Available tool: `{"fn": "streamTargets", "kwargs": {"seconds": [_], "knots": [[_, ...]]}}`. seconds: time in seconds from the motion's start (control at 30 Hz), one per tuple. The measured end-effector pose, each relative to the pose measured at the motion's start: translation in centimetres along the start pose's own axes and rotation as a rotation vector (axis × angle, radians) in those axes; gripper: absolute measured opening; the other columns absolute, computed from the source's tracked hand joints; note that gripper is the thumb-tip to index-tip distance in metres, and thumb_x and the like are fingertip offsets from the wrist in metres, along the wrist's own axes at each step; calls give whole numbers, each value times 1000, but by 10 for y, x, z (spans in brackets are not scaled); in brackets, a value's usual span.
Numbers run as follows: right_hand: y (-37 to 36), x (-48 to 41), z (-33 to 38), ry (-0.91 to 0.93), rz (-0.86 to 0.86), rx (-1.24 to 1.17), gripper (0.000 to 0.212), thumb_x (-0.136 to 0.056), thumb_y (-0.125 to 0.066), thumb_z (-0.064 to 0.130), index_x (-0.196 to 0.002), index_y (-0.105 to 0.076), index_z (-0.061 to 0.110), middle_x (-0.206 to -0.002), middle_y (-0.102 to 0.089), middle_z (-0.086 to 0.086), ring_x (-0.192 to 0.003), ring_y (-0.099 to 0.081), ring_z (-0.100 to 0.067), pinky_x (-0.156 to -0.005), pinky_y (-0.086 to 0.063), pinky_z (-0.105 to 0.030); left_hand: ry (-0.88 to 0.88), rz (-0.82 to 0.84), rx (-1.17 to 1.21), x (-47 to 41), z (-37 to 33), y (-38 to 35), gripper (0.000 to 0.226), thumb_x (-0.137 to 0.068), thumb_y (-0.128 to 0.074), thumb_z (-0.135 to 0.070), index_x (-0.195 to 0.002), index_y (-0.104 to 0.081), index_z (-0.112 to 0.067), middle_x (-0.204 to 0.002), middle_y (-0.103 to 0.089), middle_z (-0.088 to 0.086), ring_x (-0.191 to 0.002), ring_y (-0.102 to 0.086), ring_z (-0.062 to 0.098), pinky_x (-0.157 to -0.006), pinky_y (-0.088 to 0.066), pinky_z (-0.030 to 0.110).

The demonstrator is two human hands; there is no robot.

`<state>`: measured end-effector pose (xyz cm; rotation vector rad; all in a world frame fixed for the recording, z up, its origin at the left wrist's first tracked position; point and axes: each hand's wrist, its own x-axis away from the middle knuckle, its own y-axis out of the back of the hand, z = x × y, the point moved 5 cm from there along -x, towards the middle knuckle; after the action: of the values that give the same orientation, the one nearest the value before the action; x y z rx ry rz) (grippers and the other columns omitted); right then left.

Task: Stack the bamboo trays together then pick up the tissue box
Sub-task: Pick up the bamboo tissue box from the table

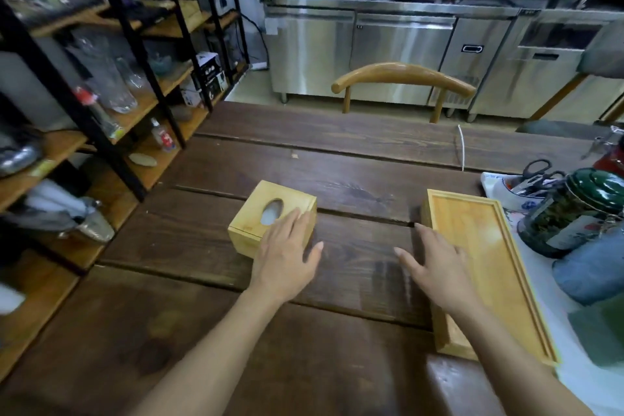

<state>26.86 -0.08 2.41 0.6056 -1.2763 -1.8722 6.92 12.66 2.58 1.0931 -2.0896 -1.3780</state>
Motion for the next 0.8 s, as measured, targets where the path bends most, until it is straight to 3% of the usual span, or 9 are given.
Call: {"fn": "streamTargets", "kwargs": {"seconds": [0.2, 0.3, 0.5, 0.6, 0.7, 0.8], "knots": [[-46, -15, 100, 139, 145, -63, 68, -90, -40, 52, -146, -21, 18, -153, -31, -2, -141, -28, -20, -116, -16, -44, 182, -7, -114, -6, 79, 26, 62, -95, -40, -46, -148, -27, -17, -158, -25, 5, -146, -21, 20, -120, -12, 36], [-62, -19, 133, 152, 201, -151, 66, -91, -42, 50, -146, -18, 22, -152, -34, -1, -138, -31, -21, -112, -22, -45, 234, 15, -51, -6, 97, 24, 65, -94, -38, -51, -149, -26, -18, -158, -25, 6, -145, -23, 22, -119, -16, 38], [-82, -18, 164, 50, 298, -396, 79, -89, -50, 45, -148, -5, 18, -156, -23, -4, -137, -34, -25, -109, -35, -41, 288, 43, 421, -9, 111, 14, 67, -87, -54, -48, -144, -30, -24, -142, -46, 0, -129, -44, 21, -103, -42, 44], [-83, -18, 167, 23, 279, -453, 78, -90, -50, 42, -149, -4, 19, -156, -25, -2, -137, -34, -24, -109, -33, -39, 422, -36, 602, -14, 118, 17, 43, -87, -61, -33, -127, -52, -19, -122, -60, -1, -113, -54, 19, -93, -45, 37], [-85, -17, 168, 8, 262, -507, 76, -91, -49, 40, -149, -5, 20, -156, -23, -1, -140, -28, -22, -111, -28, -37, 605, -46, 759, -20, 125, 18, 23, -88, -58, -33, -99, -65, -14, -100, -68, 4, -99, -62, 26, -83, -47, 38], [-90, -18, 171, -28, 259, -520, 80, -89, -51, 44, -149, -2, 23, -156, -24, -1, -140, -30, -24, -111, -29, -39, 609, 41, 831, -24, 122, 10, 17, -90, -54, -37, -98, -64, -27, -104, -69, 0, -99, -61, 22, -86, -47, 38]]}}
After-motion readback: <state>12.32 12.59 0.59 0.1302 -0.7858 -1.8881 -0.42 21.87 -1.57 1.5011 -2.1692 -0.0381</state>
